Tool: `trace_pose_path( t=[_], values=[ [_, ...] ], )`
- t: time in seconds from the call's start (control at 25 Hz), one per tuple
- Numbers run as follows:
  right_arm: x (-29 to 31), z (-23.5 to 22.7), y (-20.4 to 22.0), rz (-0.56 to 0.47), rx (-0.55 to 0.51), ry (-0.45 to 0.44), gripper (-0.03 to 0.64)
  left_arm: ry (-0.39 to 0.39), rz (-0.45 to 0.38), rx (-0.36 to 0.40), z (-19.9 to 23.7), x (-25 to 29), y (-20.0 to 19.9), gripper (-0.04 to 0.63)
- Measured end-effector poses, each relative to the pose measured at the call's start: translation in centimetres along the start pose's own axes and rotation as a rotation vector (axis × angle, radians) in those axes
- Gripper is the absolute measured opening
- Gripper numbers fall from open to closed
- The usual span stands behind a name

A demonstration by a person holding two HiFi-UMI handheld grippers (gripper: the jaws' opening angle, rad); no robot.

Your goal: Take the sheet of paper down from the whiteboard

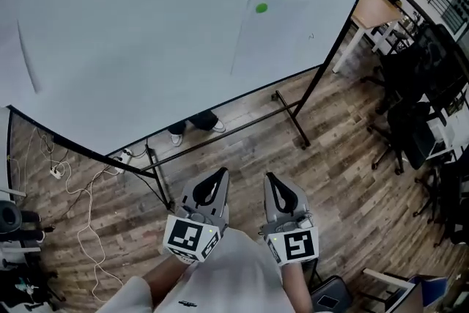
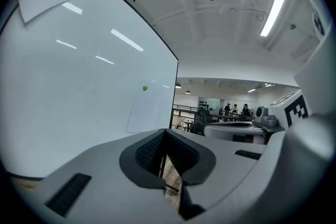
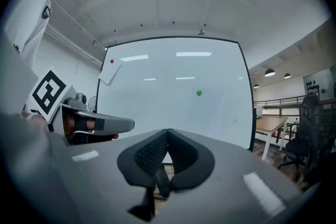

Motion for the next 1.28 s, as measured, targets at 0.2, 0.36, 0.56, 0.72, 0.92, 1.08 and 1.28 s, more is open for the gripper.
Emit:
trace_pose_path(
  t=[0.2,0.36,0.56,0.72,0.92,1.08,1.28],
  values=[
    [7.5,-2.5,-2.2,-0.025,0.024,0.023,0.011,0.039,0.008,-0.006,5.1,5.5,-2.6,0.006],
    [11.9,-3.8,-3.0,0.011,-0.006,0.038,0.011,0.068,0.015,-0.048,8.2,9.0,-4.1,0.006],
    [13.7,-7.2,-4.3,0.001,-0.023,0.143,0.011,0.091,-0.013,-0.053,9.8,12.5,-6.3,0.006],
    [14.4,-9.8,-4.4,0.017,-0.026,0.191,0.011,0.082,-0.015,-0.056,10.5,14.6,-7.6,0.006],
    [15.0,-13.4,-4.5,0.015,-0.025,0.212,0.011,0.057,0.008,-0.07,10.1,16.9,-7.4,0.006],
    [16.4,-16.0,-5.1,0.035,-0.049,0.183,0.011,0.02,-0.012,-0.073,10.0,18.7,-8.8,0.006],
    [17.1,-18.5,-5.8,-0.012,-0.035,0.159,0.011,-0.013,-0.014,-0.066,9.5,20.7,-9.2,0.006]
  ],
)
Point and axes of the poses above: the fingertips, and each gripper's own axes: x forward along the fingers, z to its left, y out of its underside, the point moved 2 cm from there along -x, backward along the fingers, and after that the axes turned 11 degrees about -y, right-handed, at the moved point
